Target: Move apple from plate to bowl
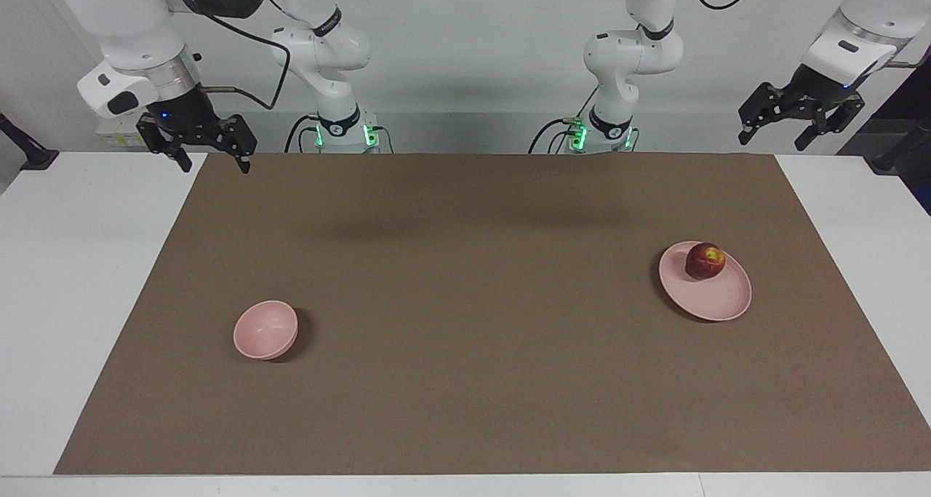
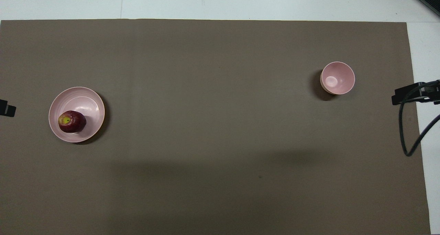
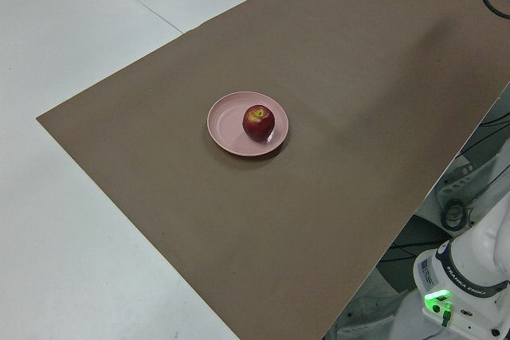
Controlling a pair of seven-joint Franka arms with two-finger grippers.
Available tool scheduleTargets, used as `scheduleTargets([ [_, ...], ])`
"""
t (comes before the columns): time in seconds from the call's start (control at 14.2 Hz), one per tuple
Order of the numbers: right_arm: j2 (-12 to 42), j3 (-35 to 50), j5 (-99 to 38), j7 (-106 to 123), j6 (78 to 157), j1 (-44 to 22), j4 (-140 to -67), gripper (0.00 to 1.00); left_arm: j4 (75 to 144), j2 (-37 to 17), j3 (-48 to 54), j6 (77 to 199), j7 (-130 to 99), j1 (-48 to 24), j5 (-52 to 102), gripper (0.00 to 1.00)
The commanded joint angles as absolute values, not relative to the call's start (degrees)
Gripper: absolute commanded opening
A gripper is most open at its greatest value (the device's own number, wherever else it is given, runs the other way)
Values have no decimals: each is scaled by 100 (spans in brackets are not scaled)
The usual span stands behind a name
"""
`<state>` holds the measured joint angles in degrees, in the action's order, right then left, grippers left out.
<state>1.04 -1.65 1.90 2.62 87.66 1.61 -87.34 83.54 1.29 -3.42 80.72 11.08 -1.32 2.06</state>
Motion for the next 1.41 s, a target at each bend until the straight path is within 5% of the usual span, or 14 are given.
scheduleTargets([
  [0.0, 79, -158, 193, 369, 8736, 193, -8701, 100, 8517, 290, -361, 8068, 1151, -202, 123, 100],
  [0.77, 158, -123, -184, 343, 8059, 176, -8288, 100, 8586, 316, -360, 8243, 1160, -246, 185, 100],
  [1.34, 105, -123, -167, 334, 8060, 176, -8341, 100, 10570, 668, -378, 10226, 1213, -264, 193, 100],
])
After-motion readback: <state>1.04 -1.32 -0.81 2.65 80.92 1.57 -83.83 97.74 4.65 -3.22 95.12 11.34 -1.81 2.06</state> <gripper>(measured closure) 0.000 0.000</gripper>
